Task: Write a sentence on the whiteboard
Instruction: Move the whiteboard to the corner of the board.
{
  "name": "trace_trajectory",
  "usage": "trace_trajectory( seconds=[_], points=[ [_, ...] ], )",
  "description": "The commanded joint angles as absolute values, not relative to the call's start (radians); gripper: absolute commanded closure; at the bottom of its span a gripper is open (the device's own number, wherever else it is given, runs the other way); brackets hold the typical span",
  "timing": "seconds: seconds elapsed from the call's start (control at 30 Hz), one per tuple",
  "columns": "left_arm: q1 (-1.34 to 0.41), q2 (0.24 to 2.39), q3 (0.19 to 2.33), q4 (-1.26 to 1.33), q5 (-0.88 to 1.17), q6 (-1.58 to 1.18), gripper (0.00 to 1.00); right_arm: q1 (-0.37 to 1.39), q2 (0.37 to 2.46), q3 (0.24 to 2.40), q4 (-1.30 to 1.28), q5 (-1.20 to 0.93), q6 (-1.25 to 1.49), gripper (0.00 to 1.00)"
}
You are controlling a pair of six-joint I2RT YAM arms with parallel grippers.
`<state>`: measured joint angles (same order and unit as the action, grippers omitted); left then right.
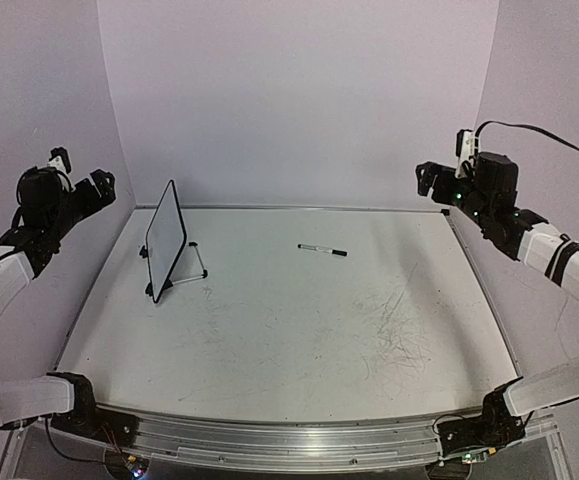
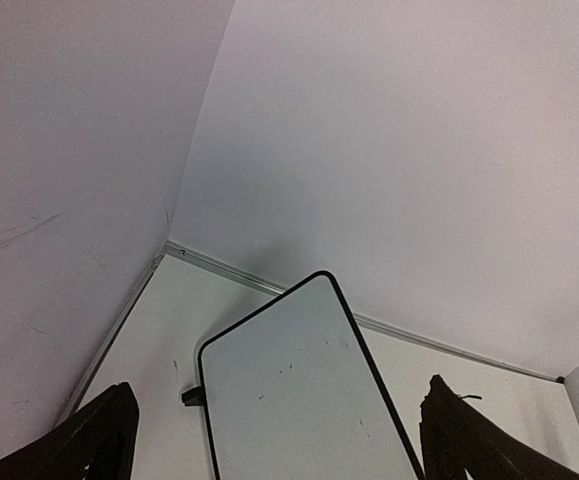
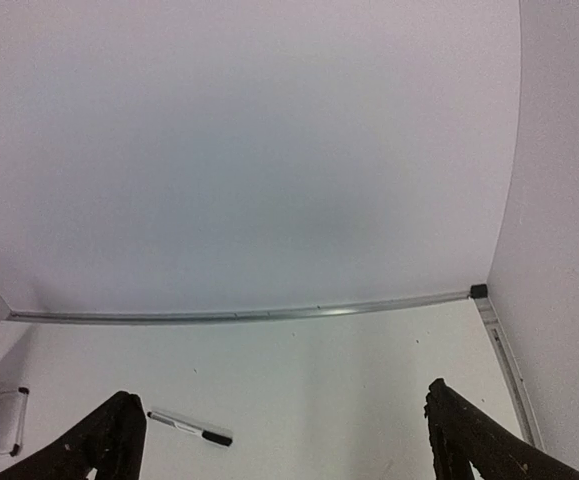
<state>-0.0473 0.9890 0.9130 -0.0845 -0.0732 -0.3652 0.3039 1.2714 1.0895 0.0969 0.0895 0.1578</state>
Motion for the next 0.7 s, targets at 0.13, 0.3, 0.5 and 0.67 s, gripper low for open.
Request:
trace_trajectory(
  seconds=[0.13,0.3,0.5,0.67],
  points=[
    [-0.049,0.965,0.915,-0.258,-0.073,-0.409,0.01,0.314,1.269,1.143,0.129,0.061,0.178,0.02],
    [-0.048,0.973,0.859,-0.328,-0.128,-0.483,0.01,0.314,1.275,1.134,0.137,0.007,0.179,0.02],
    [-0.049,1.047,0.819,-0.366,-0.118,-0.558,0.01,0.314,1.28,1.132,0.144,-0.052,0.178,0.02],
    [-0.049,1.192,0.82,-0.377,-0.045,-0.583,0.14,0.314,1.295,1.144,0.144,-0.134,0.171,0.02]
  ],
)
